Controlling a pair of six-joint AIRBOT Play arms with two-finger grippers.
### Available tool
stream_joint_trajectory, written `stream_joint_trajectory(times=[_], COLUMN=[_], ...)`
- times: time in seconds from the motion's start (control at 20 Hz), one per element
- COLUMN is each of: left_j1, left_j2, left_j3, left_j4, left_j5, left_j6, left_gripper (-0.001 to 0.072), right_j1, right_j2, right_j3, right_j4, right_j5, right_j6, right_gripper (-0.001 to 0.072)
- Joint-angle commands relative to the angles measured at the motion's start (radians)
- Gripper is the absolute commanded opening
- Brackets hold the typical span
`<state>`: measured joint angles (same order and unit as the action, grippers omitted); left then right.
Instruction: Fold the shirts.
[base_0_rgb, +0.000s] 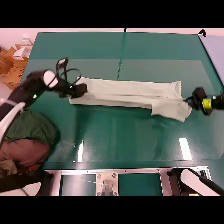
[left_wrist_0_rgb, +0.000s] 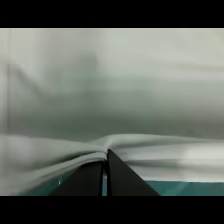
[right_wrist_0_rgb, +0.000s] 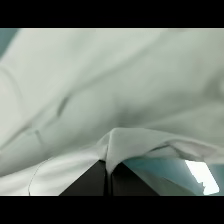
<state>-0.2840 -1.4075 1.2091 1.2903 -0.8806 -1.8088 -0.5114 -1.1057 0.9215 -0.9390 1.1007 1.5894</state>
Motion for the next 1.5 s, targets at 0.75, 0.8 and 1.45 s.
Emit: stream_joint_trajectory(times=[0.75,0.8,1.45], left_j1=[0.238,0.26,0.246], left_j2=[-0.59,-0.583,-0.581], left_j3=[0.876,0.87,0.845], left_j4=[-0.195,-0.198,-0.291], left_j5=[-0.204,-0.219,-0.323], left_j6=[0.066,0.051,0.101], left_gripper=[0.0707,0.0707,0.0706], right_j1=[-0.069,-0.107,-0.027], right_j2=[-0.732,-0.745,-0.983], right_j3=[0.737,0.737,0.754], right_j4=[-0.029,-0.03,0.124], right_j5=[0.114,0.165,0.33], right_j6=[-0.23,-0.266,-0.424], right_gripper=[0.0606,0.0605,0.0605])
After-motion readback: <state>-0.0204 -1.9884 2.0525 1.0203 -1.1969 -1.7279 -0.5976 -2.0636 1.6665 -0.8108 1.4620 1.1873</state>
